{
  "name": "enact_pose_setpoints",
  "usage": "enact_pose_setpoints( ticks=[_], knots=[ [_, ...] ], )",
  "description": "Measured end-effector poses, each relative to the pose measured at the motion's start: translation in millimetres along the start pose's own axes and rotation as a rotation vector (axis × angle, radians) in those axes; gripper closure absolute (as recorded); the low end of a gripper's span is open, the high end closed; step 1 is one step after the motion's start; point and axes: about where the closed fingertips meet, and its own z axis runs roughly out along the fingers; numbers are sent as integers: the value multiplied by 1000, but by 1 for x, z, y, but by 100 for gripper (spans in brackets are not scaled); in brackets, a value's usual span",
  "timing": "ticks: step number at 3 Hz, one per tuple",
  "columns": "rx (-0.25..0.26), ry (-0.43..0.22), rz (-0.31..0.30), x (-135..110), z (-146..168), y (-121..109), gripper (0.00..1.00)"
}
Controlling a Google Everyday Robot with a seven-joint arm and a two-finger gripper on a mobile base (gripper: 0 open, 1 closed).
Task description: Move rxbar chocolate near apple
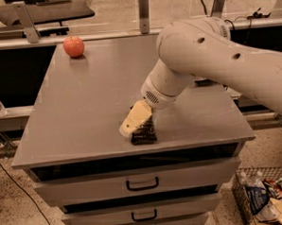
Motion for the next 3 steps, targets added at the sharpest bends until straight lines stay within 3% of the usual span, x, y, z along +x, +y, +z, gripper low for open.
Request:
enact_pose_setpoints(
  ticks=[1, 3],
  knots=[
    [17, 2, 28, 2, 8, 3, 18],
    [23, -5, 36, -4, 5, 1, 64]
  ],
)
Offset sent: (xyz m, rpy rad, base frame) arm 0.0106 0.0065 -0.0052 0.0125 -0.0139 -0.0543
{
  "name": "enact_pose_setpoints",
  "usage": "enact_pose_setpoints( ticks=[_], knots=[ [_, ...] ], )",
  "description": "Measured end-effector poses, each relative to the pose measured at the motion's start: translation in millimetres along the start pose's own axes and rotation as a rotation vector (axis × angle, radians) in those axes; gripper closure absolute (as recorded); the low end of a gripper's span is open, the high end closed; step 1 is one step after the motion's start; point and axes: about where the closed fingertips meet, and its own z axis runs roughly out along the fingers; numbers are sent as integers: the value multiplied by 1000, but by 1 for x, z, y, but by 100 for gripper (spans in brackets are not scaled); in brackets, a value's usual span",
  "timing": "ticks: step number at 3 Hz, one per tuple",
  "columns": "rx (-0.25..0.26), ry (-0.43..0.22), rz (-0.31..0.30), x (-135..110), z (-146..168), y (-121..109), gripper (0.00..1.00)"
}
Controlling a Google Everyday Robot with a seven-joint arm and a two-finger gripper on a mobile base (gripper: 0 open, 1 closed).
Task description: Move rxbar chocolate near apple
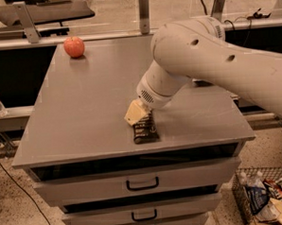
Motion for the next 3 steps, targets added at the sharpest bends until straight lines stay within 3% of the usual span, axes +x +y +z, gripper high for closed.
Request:
enact_pose_setpoints(
  ticks=[1, 2, 3],
  knots=[
    [0, 0, 0, -4, -7, 0, 88],
    [0, 0, -1, -4, -7, 0, 100],
    [40, -11, -76, -20, -17, -11, 100]
  ],
)
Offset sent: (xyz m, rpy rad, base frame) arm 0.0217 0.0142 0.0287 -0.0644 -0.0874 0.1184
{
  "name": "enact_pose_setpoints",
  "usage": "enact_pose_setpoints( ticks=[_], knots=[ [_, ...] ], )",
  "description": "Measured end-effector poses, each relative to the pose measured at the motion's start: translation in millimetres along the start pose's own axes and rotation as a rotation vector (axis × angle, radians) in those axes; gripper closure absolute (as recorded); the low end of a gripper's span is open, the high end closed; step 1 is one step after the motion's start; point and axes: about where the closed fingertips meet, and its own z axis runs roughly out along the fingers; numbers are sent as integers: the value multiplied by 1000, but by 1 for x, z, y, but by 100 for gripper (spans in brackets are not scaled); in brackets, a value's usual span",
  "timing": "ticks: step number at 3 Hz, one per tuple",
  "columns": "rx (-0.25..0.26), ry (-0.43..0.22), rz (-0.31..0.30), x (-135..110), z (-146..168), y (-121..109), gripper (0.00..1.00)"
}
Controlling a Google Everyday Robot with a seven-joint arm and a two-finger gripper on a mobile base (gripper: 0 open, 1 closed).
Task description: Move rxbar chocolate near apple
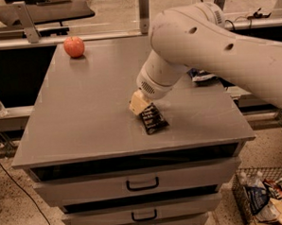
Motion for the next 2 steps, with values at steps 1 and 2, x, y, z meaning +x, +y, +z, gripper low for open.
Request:
enact_pose_setpoints(
  ticks=[1, 2],
  knots=[
    [86, -29, -95, -21, -27, -31, 100],
    [86, -29, -95, -21, -27, -31, 100]
  ],
)
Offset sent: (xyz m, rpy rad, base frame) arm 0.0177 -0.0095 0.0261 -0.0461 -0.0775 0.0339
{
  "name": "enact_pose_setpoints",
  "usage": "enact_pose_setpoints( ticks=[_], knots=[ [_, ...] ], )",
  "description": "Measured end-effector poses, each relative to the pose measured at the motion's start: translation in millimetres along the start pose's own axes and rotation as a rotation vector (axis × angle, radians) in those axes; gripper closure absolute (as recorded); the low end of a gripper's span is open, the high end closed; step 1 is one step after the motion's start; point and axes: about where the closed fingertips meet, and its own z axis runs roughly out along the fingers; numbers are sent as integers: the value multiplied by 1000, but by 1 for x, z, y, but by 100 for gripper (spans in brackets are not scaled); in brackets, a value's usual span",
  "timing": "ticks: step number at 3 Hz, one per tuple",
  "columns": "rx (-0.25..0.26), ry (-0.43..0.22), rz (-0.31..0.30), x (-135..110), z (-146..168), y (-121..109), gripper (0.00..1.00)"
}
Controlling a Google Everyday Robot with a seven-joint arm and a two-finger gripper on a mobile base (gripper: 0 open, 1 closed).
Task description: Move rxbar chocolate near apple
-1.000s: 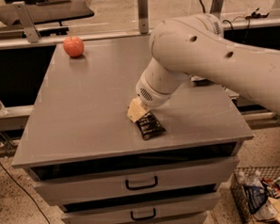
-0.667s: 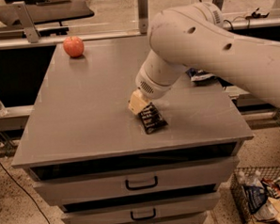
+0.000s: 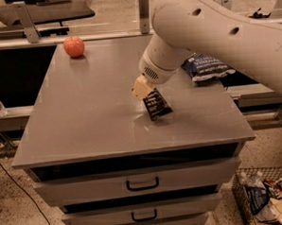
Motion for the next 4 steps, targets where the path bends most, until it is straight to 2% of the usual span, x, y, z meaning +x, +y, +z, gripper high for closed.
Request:
enact_pose_setpoints(
  ticks=[1, 2, 3, 4],
  knots=[
    [24, -57, -2, -22, 17, -7, 100],
    [49, -133, -52, -67, 46, -25, 100],
    [77, -232, -141, -140, 68, -51, 100],
    [81, -307, -214, -203, 89, -66, 100]
  ],
)
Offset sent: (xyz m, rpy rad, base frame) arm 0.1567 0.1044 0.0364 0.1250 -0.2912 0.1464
